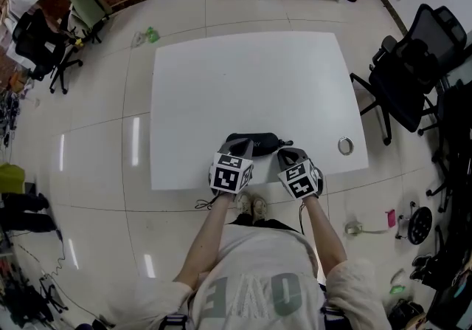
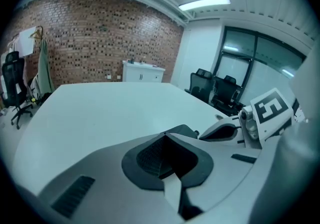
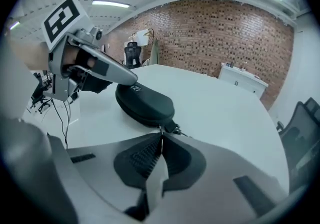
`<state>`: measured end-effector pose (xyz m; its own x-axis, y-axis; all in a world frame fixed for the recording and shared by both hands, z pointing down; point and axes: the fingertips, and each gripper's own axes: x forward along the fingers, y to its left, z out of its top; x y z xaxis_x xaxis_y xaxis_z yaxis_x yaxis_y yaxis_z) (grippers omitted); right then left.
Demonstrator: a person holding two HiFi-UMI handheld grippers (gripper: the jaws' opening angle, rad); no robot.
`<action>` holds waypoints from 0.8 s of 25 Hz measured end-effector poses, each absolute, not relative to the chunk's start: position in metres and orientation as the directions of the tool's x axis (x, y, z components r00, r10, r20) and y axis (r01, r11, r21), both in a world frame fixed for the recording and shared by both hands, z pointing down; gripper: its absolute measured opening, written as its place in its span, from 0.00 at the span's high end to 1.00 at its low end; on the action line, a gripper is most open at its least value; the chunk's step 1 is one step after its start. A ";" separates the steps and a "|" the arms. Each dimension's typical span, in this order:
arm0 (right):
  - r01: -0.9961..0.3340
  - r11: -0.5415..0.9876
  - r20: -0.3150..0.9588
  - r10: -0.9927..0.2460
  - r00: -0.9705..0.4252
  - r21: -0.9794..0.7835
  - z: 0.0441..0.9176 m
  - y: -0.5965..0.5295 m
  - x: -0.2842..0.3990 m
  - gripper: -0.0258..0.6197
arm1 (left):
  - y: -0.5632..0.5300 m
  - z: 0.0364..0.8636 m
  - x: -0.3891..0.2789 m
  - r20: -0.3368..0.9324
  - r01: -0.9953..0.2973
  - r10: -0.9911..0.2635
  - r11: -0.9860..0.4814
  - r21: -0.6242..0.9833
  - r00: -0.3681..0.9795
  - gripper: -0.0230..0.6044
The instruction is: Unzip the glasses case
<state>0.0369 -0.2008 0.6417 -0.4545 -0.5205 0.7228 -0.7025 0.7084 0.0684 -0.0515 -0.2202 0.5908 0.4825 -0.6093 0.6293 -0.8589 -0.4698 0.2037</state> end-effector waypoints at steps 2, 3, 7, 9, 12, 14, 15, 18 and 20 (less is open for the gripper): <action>-0.696 0.712 0.732 -0.524 -0.435 0.096 0.643 -0.209 0.042 0.96 | -0.217 0.592 -0.051 0.631 -0.857 -0.608 -0.477 0.196 0.483 0.96; -0.692 0.714 0.735 -0.524 -0.429 0.105 0.643 -0.213 0.042 0.96 | -0.217 0.592 -0.050 0.630 -0.855 -0.607 -0.480 0.195 0.485 0.96; -0.688 0.720 0.742 -0.510 -0.435 0.091 0.642 -0.208 0.035 0.96 | -0.219 0.588 -0.052 0.625 -0.859 -0.616 -0.476 0.190 0.480 0.96; -0.662 0.745 0.740 -0.491 -0.459 0.084 0.638 -0.193 0.026 0.96 | -0.218 0.583 -0.054 0.620 -0.863 -0.627 -0.474 0.177 0.471 0.96; -0.599 0.796 0.733 -0.458 -0.503 0.086 0.634 -0.163 0.004 0.96 | -0.216 0.578 -0.051 0.613 -0.858 -0.630 -0.484 0.170 0.477 0.96; -0.561 0.824 0.729 -0.431 -0.532 0.078 0.634 -0.145 -0.012 0.96 | -0.213 0.579 -0.048 0.618 -0.852 -0.621 -0.496 0.167 0.483 0.96; -0.544 0.836 0.728 -0.418 -0.543 0.074 0.634 -0.138 -0.020 0.96 | -0.210 0.582 -0.047 0.627 -0.849 -0.612 -0.503 0.162 0.482 0.96; -0.516 0.854 0.732 -0.391 -0.557 0.064 0.639 -0.124 -0.030 0.96 | -0.199 0.595 -0.046 0.665 -0.838 -0.584 -0.532 0.120 0.465 0.96; -0.521 0.852 0.733 -0.388 -0.559 0.054 0.641 -0.123 -0.024 0.96 | -0.195 0.601 -0.042 0.673 -0.828 -0.583 -0.555 0.079 0.455 0.96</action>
